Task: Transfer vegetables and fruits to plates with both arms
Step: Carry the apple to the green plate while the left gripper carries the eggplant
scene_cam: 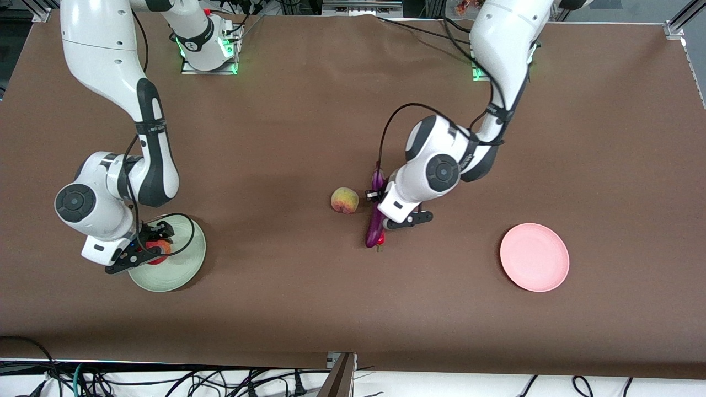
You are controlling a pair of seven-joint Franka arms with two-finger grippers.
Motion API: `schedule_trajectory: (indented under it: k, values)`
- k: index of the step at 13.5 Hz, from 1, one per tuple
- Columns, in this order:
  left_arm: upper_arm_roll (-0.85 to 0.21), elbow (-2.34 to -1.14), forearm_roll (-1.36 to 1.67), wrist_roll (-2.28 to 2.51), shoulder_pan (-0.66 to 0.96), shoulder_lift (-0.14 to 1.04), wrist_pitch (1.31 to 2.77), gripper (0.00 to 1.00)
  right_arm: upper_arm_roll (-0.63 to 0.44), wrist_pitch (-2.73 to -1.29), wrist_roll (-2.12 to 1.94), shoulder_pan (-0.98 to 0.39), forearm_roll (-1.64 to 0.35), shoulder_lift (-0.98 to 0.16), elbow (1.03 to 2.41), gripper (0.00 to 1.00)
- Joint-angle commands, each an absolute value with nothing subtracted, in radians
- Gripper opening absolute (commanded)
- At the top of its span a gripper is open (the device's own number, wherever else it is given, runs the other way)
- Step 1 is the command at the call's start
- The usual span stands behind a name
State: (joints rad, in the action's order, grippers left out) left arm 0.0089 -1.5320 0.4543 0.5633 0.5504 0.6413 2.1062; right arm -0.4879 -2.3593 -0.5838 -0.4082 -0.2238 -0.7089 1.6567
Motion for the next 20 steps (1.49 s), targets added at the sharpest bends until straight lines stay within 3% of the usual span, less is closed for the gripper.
schedule_trajectory:
  k: [1, 7, 8, 9, 10, 12, 15, 20]
  values:
    - [0.005, -1.552, 0.471, 0.548, 0.458, 0.546, 1.972, 0.0, -0.48, -2.398, -0.624, -0.388, -0.227, -0.726, 1.654, 0.37]
    - [0.014, -1.571, 0.333, 0.203, 0.253, 0.495, 1.829, 0.0, -0.472, -2.445, -0.624, -0.373, -0.236, -0.762, 1.655, 0.41]
    - [0.015, -1.571, 0.304, 0.165, 0.226, 0.505, 1.829, 0.0, -0.463, -2.46, -0.624, -0.368, -0.261, -0.771, 1.654, 0.55]
    - [0.015, -1.569, 0.272, 0.15, 0.207, 0.523, 1.832, 0.0, -0.46, -2.471, -0.624, -0.361, -0.297, -0.779, 1.654, 0.93]
    - [0.015, -1.568, 0.24, 0.147, 0.195, 0.537, 1.841, 0.0, -0.46, -2.471, -0.626, -0.354, -0.331, -0.778, 1.651, 0.99]
    - [0.015, -1.559, 0.168, 0.077, 0.16, 0.581, 1.879, 0.0, -0.459, -2.423, -0.626, -0.36, -0.347, -0.766, 1.611, 0.99]
    - [0.017, -1.552, 0.166, -0.064, 0.075, 0.632, 1.905, 0.0, -0.46, -2.118, -0.611, -0.356, -0.347, -0.762, 1.443, 0.99]
    - [0.018, -1.363, 0.137, -0.208, -0.037, 0.757, 1.917, 0.0, -0.45, -1.898, -0.327, -0.457, -0.388, -0.724, 1.379, 0.99]
